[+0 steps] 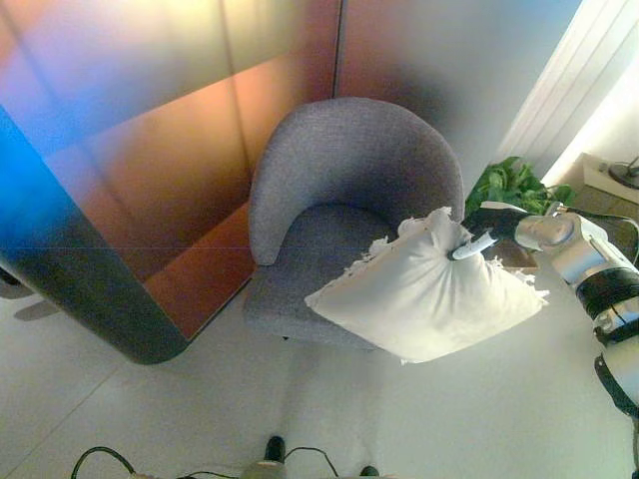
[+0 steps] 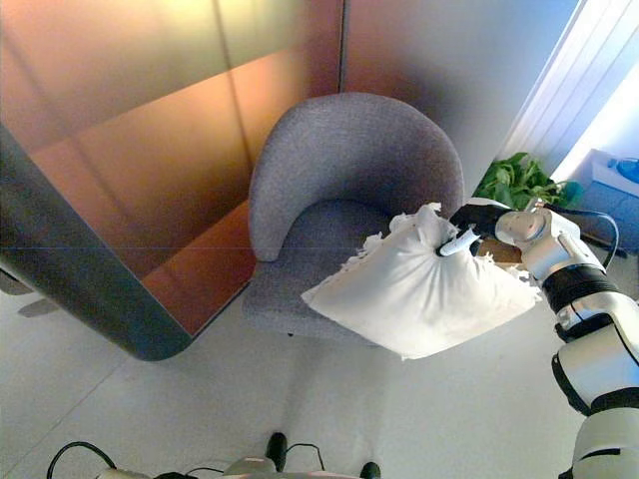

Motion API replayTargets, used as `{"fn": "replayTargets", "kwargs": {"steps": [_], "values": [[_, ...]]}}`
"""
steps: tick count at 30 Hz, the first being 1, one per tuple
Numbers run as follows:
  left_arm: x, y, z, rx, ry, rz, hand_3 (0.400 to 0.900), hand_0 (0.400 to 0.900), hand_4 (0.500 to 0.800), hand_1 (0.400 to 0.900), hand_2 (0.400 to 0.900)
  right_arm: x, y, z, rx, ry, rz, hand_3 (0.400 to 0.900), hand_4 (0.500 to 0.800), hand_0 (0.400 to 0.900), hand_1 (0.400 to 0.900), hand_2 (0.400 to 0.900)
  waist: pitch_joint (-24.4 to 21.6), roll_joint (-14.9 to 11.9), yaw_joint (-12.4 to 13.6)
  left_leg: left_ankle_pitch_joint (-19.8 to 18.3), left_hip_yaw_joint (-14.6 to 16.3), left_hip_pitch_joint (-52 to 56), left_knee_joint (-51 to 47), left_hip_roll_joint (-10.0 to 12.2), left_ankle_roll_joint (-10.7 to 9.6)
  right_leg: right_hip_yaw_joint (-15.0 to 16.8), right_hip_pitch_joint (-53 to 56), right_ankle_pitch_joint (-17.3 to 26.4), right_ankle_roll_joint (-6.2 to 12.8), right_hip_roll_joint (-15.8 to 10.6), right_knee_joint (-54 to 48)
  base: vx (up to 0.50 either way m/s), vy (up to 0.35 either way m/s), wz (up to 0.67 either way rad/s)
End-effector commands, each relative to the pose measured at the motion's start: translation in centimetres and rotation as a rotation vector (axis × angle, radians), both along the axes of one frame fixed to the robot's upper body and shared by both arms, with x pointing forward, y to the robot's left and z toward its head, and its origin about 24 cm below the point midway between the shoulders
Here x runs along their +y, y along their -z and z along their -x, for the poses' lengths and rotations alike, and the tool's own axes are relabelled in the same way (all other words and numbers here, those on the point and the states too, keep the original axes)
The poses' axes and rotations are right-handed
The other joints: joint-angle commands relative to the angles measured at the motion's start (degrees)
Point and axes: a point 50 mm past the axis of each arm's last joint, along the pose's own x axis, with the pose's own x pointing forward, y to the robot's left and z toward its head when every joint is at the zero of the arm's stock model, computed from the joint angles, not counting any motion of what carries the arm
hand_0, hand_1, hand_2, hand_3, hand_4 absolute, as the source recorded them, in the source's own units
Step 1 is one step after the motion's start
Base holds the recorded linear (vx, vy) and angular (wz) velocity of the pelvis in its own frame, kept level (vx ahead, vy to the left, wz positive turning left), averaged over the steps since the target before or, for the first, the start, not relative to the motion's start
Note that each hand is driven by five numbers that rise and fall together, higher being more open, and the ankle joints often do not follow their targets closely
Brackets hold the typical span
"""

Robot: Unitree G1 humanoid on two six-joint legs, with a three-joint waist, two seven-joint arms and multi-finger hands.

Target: Pick up the pillow and put it on the sofa.

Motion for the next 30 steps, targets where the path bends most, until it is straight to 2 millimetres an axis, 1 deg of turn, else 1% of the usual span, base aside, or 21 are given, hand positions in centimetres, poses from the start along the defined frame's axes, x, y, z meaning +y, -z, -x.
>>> {"fn": "replayTargets", "kwargs": {"steps": [1,5,10,13,16,17,18,20,26,30], "values": [[-0.2,0.3,3.0,0.181,0.06,0.03,0.9,0.9,0.8,0.9,0.9,1.9,-13.6,-2.2,-0.439,0.023,-0.023,0.4,0.5,0.4,0.4,0.4,-2.1,-4.3,2.4,-7.9,2.7,3.6,-0.3,-0.5,-0.2,-0.5,0.9,-0.7,1.8,1.0,0.0,0.04,-0.002,0.13],[0.1,0.2,3.0,0.181,0.062,0.018,0.9,0.9,0.8,0.9,0.9,1.7,-14.6,-2.1,-0.467,0.062,-0.017,0.4,0.5,0.4,0.4,0.4,-1.1,-4.5,3.3,-7.7,1.9,2.9,-0.3,-0.3,-0.1,-0.8,0.4,-0.7,1.84,1.0,0.0,0.05,0.001,0.11],[0.6,-0.1,2.9,0.182,0.061,0.005,0.9,0.9,0.8,0.9,0.9,1.8,-15.4,-2.0,-0.481,0.07,0.002,0.4,0.5,0.4,0.4,0.4,-0.2,-4.9,4.2,-7.5,1.1,1.6,-0.3,-0.1,0.0,-1.0,-0.6,-0.7,1.84,1.0,0.0,0.02,-0.003,0.08],[0.8,-0.2,2.5,0.172,0.066,0.003,0.9,0.9,0.8,0.9,0.9,1.7,-15.6,-2.0,-0.49,0.079,0.005,0.4,0.5,0.4,0.4,0.4,0.5,-5.1,4.6,-7.4,0.7,0.8,-0.3,0.0,0.0,-1.3,-1.2,-0.7,1.81,1.0,0.0,0.0,-0.003,0.09],[0.8,-0.2,2.1,0.157,0.07,0.002,0.9,0.9,0.8,0.9,0.9,1.2,-16.0,-1.9,-0.512,0.124,0.006,0.4,0.5,0.4,0.4,0.4,1.3,-5.1,5.0,-7.4,0.4,0.2,-0.3,0.0,0.1,-1.5,-1.7,-0.7,1.77,1.0,0.0,-0.01,-0.002,0.1],[0.9,-0.3,1.9,0.151,0.071,0.004,0.9,0.9,0.8,0.9,0.9,0.9,-16.1,-1.8,-0.528,0.153,0.005,0.855,0.773,0.855,0.855,0.855,1.7,-5.0,5.1,-7.4,0.3,-0.1,-0.3,0.1,0.1,-1.5,-2.0,-0.7,1.78,1.0,0.0,-0.02,-0.008,0.1],[0.9,-0.4,1.7,0.149,0.074,0.005,0.9,0.9,0.8,0.9,0.9,0.6,-16.0,-1.8,-0.528,0.168,-0.005,0.9,0.8,0.9,0.9,0.9,1.9,-4.9,5.2,-7.4,0.2,-0.2,-0.3,0.1,0.1,-1.5,-2.1,-0.6,1.78,1.0,0.0,-0.02,-0.012,0.1],[1.1,-0.4,1.7,0.142,0.079,0.003,0.9,0.9,0.8,0.9,0.9,0.2,-16.0,-1.7,-0.533,0.177,-0.003,0.9,0.8,0.9,0.9,0.9,2.3,-4.9,5.4,-7.4,-0.2,-0.6,-0.3,0.1,0.2,-1.6,-2.4,-0.6,1.9,0.9,0.0,-0.04,-0.018,0.07],[1.5,-0.6,1.4,0.119,0.096,0.015,0.9,0.9,0.8,0.9,0.9,-0.2,-16.4,-1.5,-0.548,0.195,0.012,0.9,0.8,0.9,0.9,0.9,2.9,-4.8,5.5,-7.4,-0.1,-1.1,-0.3,0.2,0.1,-1.7,-3.1,-0.5,2.02,0.9,0.0,-0.04,-0.012,-0.01],[1.3,-0.5,1.5,0.115,0.101,0.024,0.9,0.9,0.8,0.9,0.9,-0.9,-16.4,-1.3,-0.548,0.22,0.016,0.9,0.8,0.9,0.9,0.9,2.9,-4.7,5.2,-7.6,0.3,-1.1,-0.3,0.2,0.1,-1.5,-3.3,-0.6,2.04,0.8,0.0,-0.03,0.002,-0.06]]}}
